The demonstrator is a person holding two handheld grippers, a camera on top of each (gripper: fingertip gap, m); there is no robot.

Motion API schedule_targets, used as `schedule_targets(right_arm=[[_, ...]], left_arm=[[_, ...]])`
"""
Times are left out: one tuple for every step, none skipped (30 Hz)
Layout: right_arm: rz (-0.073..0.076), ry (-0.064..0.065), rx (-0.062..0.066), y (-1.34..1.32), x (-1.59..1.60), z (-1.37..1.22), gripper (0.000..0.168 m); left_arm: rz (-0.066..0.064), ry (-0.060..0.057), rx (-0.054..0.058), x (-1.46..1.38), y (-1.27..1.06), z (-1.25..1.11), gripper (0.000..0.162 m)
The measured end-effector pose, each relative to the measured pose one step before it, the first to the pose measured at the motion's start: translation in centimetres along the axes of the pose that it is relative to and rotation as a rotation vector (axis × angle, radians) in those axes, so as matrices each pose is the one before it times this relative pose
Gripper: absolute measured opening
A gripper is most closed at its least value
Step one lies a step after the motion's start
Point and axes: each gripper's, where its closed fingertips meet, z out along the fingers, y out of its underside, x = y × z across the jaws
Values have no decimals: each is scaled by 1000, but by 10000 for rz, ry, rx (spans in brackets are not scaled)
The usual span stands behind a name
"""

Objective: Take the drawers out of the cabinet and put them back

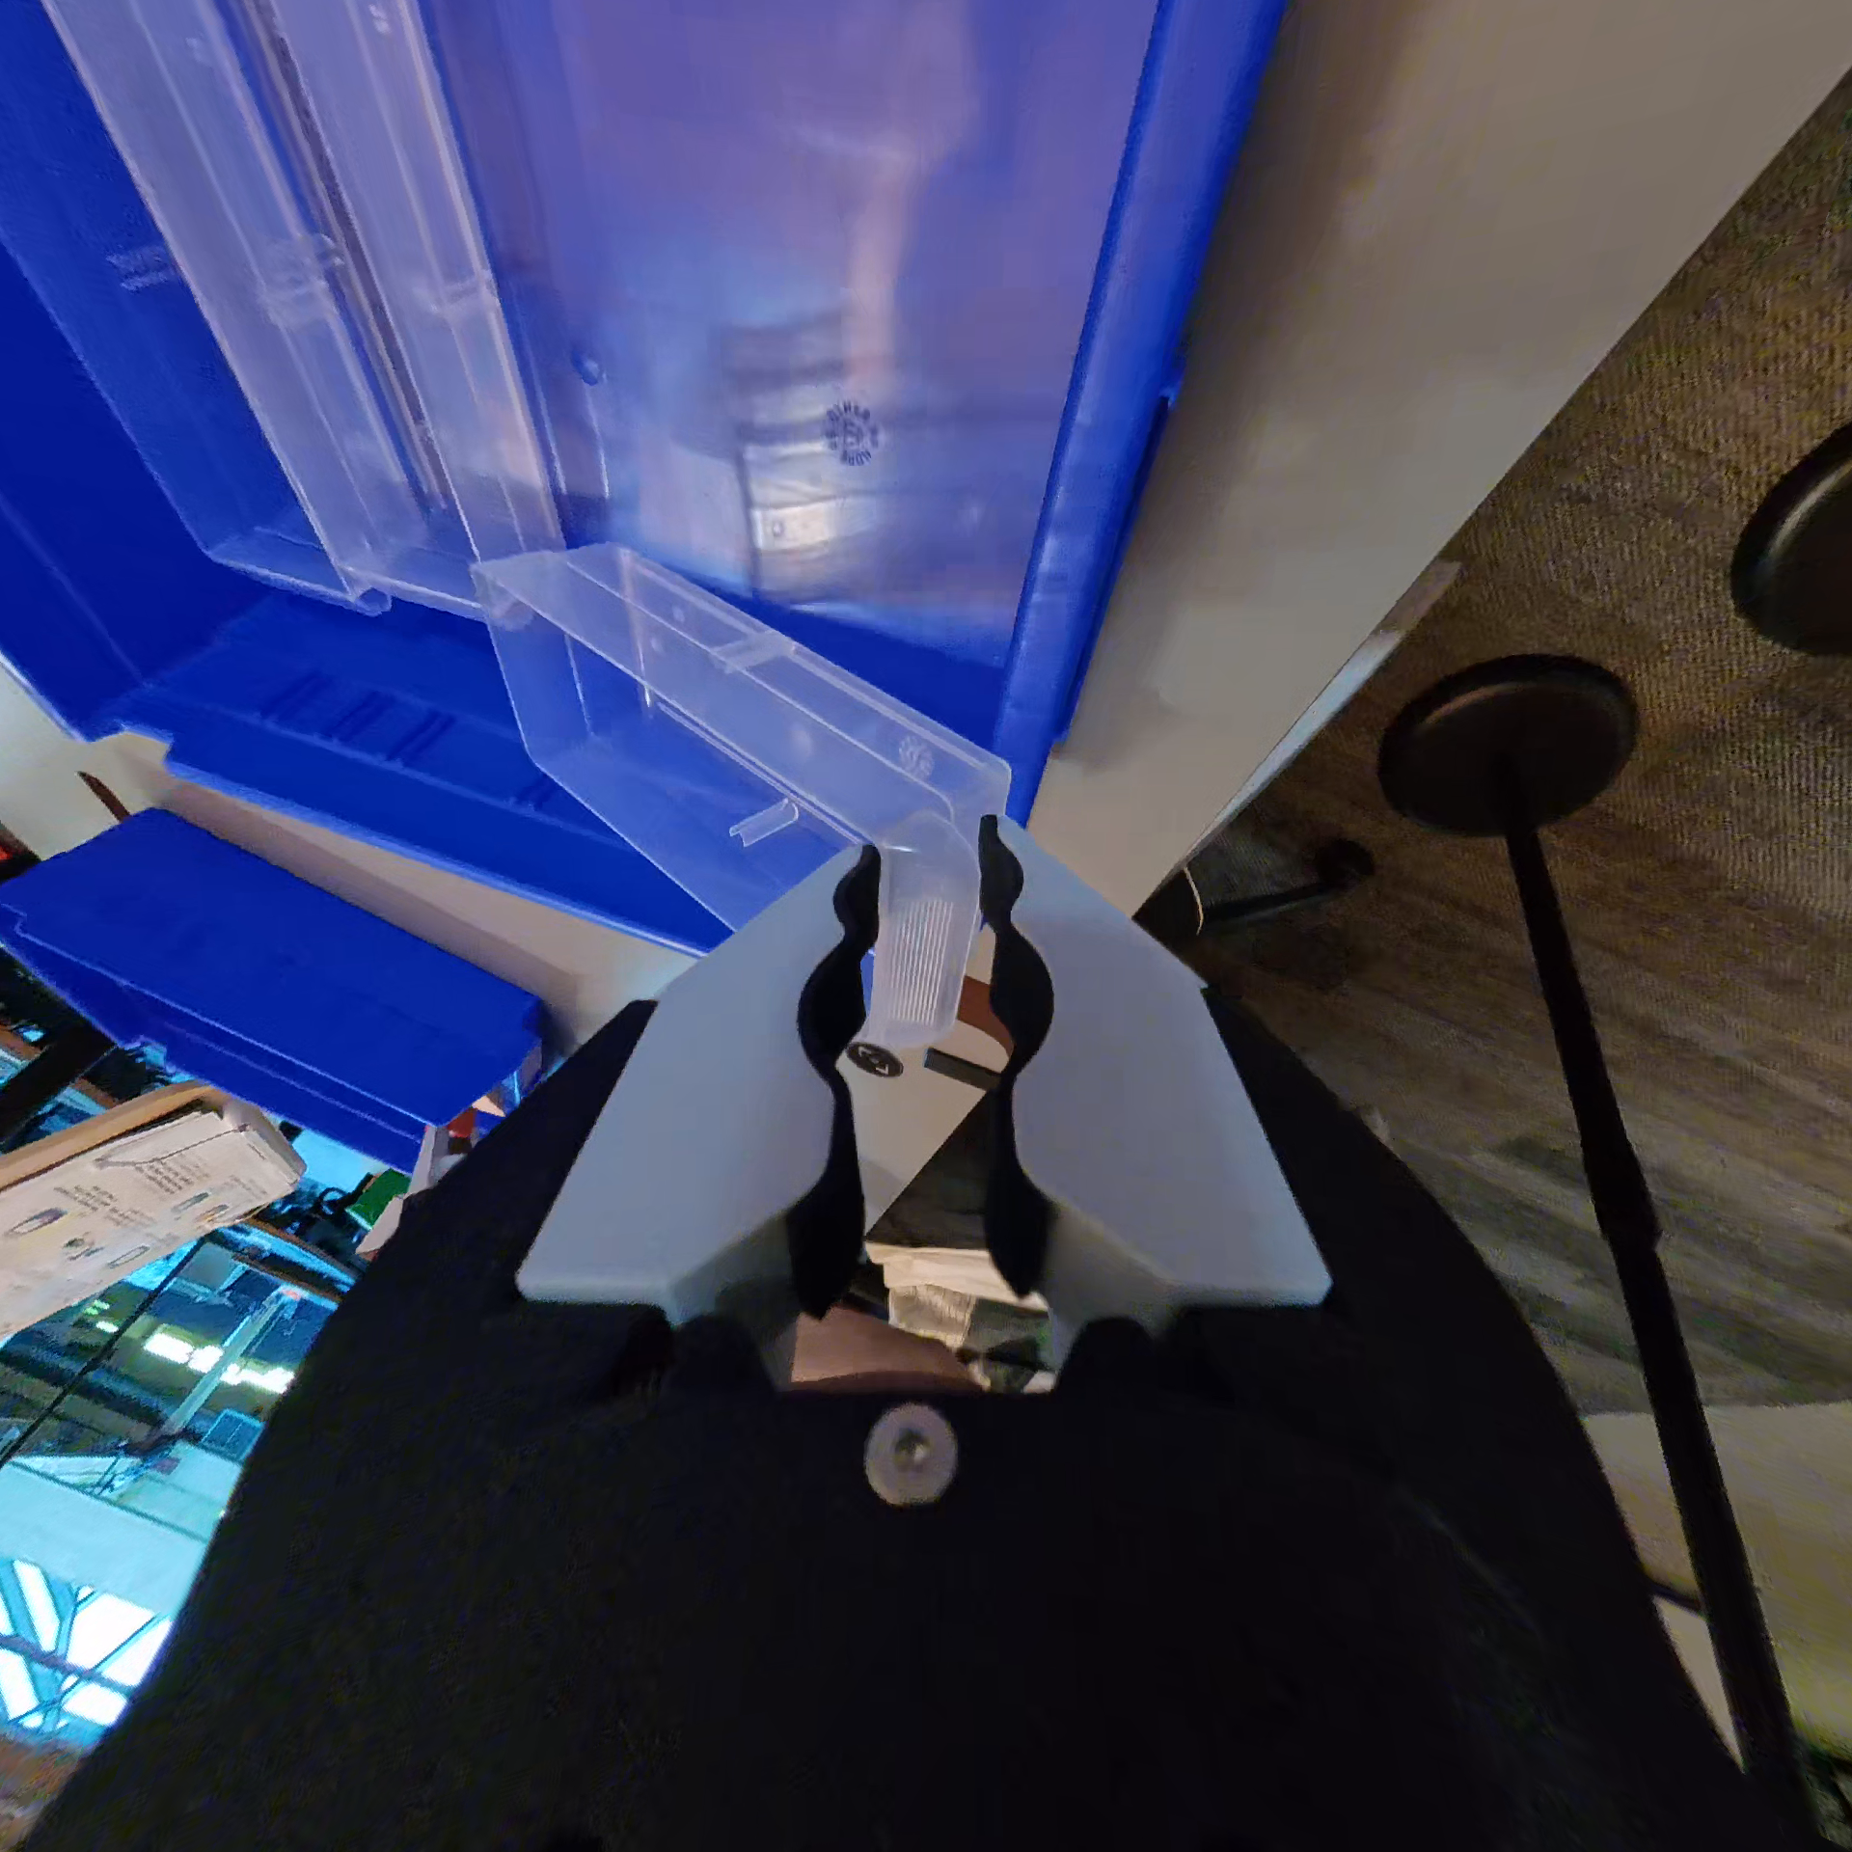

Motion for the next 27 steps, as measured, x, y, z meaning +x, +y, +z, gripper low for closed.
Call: schedule_targets(right_arm=[[-24, -2, 15, -40, -80, -34, 34], [-27, 8, 25, -52, -74, -42, 34], [-26, 9, 39, -81, -75, -59, 34], [-25, 7, 51, -120, -80, -59, 34], [-28, 12, 49, -108, -78, -47, 34], [-38, 26, 45, -95, -47, -46, 34], [-53, 39, 33, -74, -19, -19, 34], [-73, 43, 21, -47, -31, -14, 33], [-93, 43, 17, -41, -43, 6, 33], [-110, 60, 5, -25, -34, 21, 33], [-140, 77, -1, -31, -46, 23, 33], [-186, 82, 25, -88, -97, 18, 33], [-216, 76, 49, -174, -157, 20, 33], [-227, 56, 51, -237, -230, 45, 33], [-241, 12, 70, -359, -357, 49, 33], [-233, -24, 129, -560, -504, 69, 34], [-208, -81, 178, -771, -686, 103, 34], [-235, -177, 179, -883, -957, 168, 34], [-305, -231, 170, -1002, -1144, 234, 34], [-388, -249, 167, -1106, -1306, 319, 34], [-513, -264, 157, -1174, -1411, 400, 34], [-633, -239, 111, -1163, -1420, 463, 34], [-706, -170, 55, -1079, -1311, 518, 34], [-758, -145, 27, -1018, -1211, 535, 35], [-783, -135, 41, -1008, -1115, 520, 37], [-720, -76, 93, -1042, -912, 462, 38], [-609, -75, 167, -1076, -770, 404, 40]], left_arm=[[-106, 39, 179, 114, -163, -306, 20], [-155, 87, 196, 157, -238, -322, 20], [-173, 133, 235, 222, -310, -360, 19], [-166, 137, 257, 241, -367, -417, 19], [-137, 101, 263, 213, -394, -467, 19], [-104, 59, 260, 191, -414, -516, 19], [-70, 26, 242, 189, -425, -557, 19], [-28, 6, 224, 233, -447, -597, 19], [28, -6, 198, 306, -454, -618, 19], [78, -15, 167, 391, -484, -615, 19], [109, -17, 129, 474, -495, -619, 19], [134, -42, 113, 514, -538, -604, 19], [162, -74, 98, 511, -565, -592, 19], [185, -112, 82, 490, -591, -561, 19], [197, -107, 66, 514, -632, -538, 19], [193, -105, 48, 504, -659, -505, 19], [203, -116, 33, 492, -683, -488, 18], [191, -95, 28, 530, -739, -453, 18], [154, -61, 26, 593, -788, -431, 18], [146, -61, 51, 625, -885, -412, 19], [157, -59, 114, 687, -1020, -400, 18], [176, -42, 181, 731, -1145, -400, 18], [180, -66, 231, 712, -1211, -376, 18], [207, -43, 194, 763, -1152, -312, 19], [222, -29, 163, 748, -1069, -276, 19], [193, 2, 135, 732, -990, -219, 19], [180, 45, 121, 732, -925, -198, 19]])
